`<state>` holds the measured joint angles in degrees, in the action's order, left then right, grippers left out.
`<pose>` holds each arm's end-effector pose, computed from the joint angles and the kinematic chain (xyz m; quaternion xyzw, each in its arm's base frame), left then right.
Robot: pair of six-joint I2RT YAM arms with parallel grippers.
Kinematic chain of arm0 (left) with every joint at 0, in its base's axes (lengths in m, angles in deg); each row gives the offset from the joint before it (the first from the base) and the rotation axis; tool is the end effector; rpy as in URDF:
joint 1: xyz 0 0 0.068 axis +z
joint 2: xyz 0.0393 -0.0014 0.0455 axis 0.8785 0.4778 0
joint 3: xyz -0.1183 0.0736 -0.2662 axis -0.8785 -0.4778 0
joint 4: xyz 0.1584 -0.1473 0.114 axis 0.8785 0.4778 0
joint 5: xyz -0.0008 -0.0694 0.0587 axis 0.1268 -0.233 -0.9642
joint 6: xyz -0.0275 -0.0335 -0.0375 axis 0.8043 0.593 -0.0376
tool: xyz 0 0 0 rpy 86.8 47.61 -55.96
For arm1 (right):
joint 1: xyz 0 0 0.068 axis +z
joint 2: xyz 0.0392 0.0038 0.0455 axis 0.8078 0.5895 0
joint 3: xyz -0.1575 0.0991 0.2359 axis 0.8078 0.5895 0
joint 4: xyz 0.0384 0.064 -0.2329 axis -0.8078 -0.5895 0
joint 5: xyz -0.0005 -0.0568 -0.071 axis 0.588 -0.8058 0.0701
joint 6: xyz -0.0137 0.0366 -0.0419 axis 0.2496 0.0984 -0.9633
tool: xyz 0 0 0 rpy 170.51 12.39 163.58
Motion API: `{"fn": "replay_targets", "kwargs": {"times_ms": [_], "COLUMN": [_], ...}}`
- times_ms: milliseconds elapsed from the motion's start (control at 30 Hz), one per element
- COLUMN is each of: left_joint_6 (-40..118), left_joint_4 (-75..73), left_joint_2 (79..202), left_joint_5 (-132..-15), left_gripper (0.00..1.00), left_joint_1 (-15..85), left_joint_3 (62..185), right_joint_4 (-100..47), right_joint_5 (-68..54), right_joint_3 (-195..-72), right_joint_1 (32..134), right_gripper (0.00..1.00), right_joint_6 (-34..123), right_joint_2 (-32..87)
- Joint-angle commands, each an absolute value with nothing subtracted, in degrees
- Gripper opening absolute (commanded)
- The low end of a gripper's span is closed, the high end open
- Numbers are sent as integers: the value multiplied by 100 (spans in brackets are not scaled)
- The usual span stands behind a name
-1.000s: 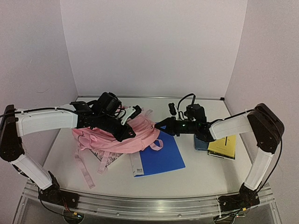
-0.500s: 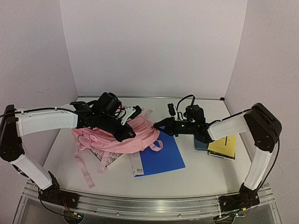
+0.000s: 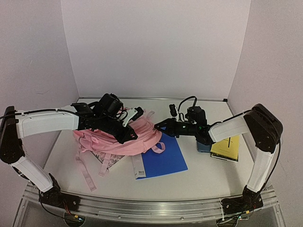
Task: Pack the student bag
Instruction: Unzip the student bag at the center of the board.
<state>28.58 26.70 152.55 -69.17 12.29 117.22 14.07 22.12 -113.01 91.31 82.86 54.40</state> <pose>0.1999 -0.2450 0.2974 0.4108 0.8282 -0.2497 0.2880 0.3015 0.2615 0.2208 -0.1489 0.7547 0.5752 0.2782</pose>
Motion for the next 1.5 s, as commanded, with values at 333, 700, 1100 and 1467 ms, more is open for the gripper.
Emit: {"fn": "replay_targets", "kwargs": {"times_ms": [333, 700, 1100, 1467], "left_joint_6": [3020, 3389, 3717, 3939], "left_joint_4": [2381, 2274, 2155, 1747], "left_joint_2": [15155, 15399, 15572, 15579], "left_joint_5": [-6864, -7332, -7323, -6824], "left_gripper": [0, 0, 0, 0], "left_joint_1": [1259, 1284, 1461, 1677], "left_joint_3": [11798, 11850, 11904, 11815], "right_joint_4": [1842, 2106, 2126, 2096], "right_joint_5": [2308, 2345, 2276, 1668], "right_joint_3": [-11494, -11116, -10665, -10796], "right_joint_1": [9168, 9168, 9337, 10303], "right_gripper": [13, 0, 0, 0], "right_joint_6": [8510, 8517, 8335, 8017], "right_joint_2": [5541, 5179, 4875, 4808]}}
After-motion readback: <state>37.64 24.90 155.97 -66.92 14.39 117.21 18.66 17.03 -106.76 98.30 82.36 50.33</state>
